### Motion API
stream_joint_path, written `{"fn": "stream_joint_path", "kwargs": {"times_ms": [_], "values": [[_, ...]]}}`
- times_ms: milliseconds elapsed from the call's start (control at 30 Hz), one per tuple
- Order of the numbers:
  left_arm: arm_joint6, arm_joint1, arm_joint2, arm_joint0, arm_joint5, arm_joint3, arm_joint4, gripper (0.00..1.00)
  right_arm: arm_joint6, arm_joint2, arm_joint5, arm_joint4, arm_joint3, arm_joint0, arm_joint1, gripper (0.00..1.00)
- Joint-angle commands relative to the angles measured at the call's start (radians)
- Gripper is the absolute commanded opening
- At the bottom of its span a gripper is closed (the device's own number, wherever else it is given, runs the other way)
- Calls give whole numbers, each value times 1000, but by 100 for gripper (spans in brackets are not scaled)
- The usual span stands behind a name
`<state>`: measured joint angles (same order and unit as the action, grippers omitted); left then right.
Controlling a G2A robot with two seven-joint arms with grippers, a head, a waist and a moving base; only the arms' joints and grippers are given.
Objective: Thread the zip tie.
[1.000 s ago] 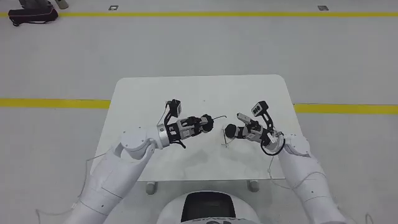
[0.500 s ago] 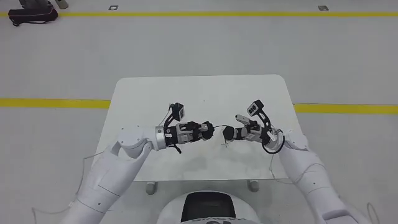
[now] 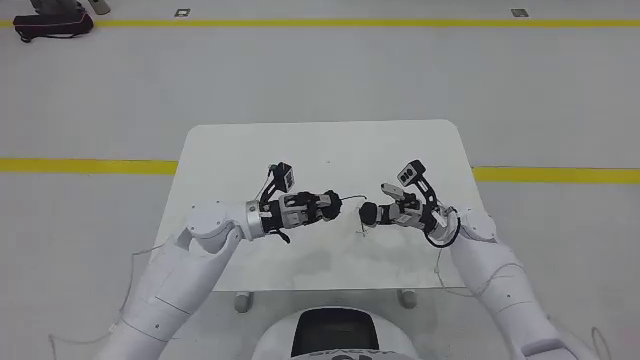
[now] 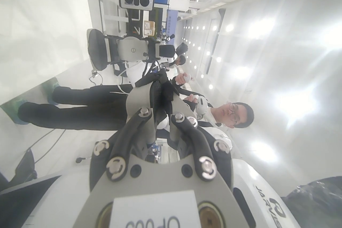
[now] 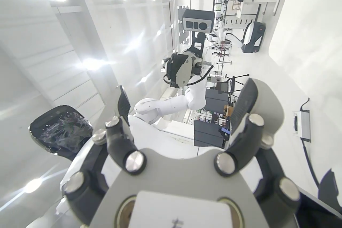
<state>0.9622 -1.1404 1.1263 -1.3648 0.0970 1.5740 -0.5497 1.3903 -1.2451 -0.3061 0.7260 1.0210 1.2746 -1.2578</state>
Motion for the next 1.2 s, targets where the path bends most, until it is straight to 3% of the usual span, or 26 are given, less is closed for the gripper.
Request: {"fn": "stream_joint_path", "kwargs": {"times_ms": [0, 133, 233, 533, 800, 1067, 1167], "values": [[38, 3, 2, 3, 12, -11, -21, 0, 0, 16, 10, 23, 22, 4, 13, 100], [89, 7, -9, 15, 19, -28, -40, 0, 0, 72, 21, 66, 50, 0, 46, 100], [85, 9, -23, 26, -20, -26, 16, 0, 0, 104, -17, 47, 41, -14, 68, 100], [73, 9, -31, 26, -6, -27, -8, 0, -33, 104, -1, 53, 36, -5, 67, 100], [132, 12, -44, 49, 23, -80, -85, 0, 0, 122, 4, 119, 48, -8, 78, 100], [105, 12, -49, 56, 9, -87, -74, 0, -15, 122, -3, 117, 76, 4, 79, 100], [110, 11, -49, 56, 23, -105, -138, 0, 0, 109, -3, 125, 80, 10, 85, 100]]}}
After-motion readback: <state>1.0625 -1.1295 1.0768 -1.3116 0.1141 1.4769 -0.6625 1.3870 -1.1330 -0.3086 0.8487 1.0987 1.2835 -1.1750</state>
